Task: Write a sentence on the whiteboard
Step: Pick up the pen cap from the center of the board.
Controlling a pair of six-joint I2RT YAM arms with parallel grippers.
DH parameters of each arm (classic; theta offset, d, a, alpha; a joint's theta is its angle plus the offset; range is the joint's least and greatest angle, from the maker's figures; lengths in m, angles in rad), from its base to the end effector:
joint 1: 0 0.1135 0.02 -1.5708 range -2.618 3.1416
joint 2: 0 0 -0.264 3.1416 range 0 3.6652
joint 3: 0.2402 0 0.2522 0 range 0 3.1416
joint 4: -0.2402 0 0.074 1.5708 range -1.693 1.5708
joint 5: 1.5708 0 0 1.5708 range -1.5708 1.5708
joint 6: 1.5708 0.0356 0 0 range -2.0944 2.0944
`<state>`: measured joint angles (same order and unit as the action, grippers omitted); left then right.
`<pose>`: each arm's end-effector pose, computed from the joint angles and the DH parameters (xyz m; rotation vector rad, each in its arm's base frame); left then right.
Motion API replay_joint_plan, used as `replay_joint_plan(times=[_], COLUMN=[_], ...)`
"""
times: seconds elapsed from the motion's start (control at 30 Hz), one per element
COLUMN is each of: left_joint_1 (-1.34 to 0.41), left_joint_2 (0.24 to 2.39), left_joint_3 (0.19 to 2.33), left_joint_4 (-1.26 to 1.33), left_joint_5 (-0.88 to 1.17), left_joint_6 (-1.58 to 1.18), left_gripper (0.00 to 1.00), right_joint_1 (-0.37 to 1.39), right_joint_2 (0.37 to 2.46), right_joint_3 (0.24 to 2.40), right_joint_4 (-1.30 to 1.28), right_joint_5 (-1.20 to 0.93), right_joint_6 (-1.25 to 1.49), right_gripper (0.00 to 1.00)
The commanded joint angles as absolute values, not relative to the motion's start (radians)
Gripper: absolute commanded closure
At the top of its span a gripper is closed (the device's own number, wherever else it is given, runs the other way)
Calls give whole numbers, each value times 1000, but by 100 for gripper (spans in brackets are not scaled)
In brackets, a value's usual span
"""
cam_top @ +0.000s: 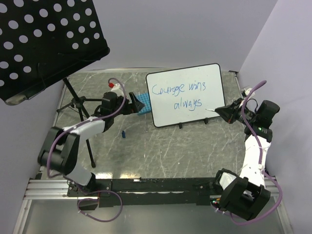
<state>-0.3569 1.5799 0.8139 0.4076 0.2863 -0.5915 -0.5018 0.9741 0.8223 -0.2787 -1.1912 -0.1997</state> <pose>0.3168 -0.1288 0.2130 -0.0358 2.0226 -0.8953 0.1931 -0.0682 0.3178 -0.4543 1.7155 0.6773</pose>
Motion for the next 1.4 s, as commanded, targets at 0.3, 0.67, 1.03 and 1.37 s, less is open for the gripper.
replay_joint_plan(times=[0.3, 0.67, 1.03, 1.37], left_joint_1=[-469, -549, -603, -643], left_joint_2=[1333, 1525, 1661, 1787], left_joint_3=[755, 845, 951, 974], left_joint_4=[-293, -451, -534, -569], left_joint_5=[-151, -339, -417, -407], left_joint_6=[-633, -732, -721, -657], left_gripper=[10, 54, 63, 82], right_joint_1=[-512, -517, -523, -525], right_joint_2=[931, 933, 937, 936], right_joint_3=[811, 810, 808, 807], right_joint_4=[-258, -261, -261, -261], right_joint_5=[-1249, -1259, -1266, -1275], right_joint_6=[-213, -215, -218, -216], right_gripper=[100, 100, 100, 100])
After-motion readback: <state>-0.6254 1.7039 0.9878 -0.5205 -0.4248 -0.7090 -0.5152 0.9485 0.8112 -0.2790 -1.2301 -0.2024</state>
